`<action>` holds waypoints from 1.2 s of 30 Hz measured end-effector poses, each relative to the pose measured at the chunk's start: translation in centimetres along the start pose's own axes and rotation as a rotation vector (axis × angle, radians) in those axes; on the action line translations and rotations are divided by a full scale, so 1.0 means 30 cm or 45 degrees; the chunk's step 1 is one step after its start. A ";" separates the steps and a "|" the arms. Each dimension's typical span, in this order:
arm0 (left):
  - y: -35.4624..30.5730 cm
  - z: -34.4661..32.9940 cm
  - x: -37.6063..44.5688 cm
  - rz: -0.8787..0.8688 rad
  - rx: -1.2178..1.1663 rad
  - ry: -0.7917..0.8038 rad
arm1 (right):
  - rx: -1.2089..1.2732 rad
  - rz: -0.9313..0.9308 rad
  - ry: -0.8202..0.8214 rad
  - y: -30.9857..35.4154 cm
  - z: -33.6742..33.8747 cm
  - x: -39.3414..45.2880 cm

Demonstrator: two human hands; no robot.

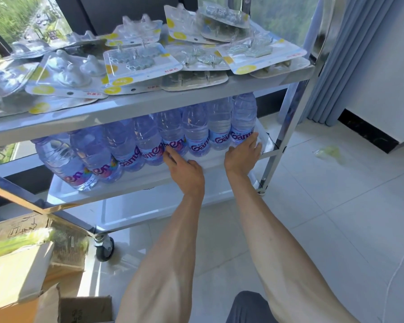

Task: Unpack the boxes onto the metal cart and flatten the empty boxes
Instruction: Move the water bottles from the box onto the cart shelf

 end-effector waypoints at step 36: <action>-0.360 0.943 0.294 0.297 0.651 1.143 | -0.653 -0.134 0.855 0.740 0.455 -0.549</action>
Point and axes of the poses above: each hand's wrist, its own x-axis towards the middle knuckle, its own z-axis out of the back of the hand, y = z × x, the point moved 2 cm from there along x, towards the middle knuckle
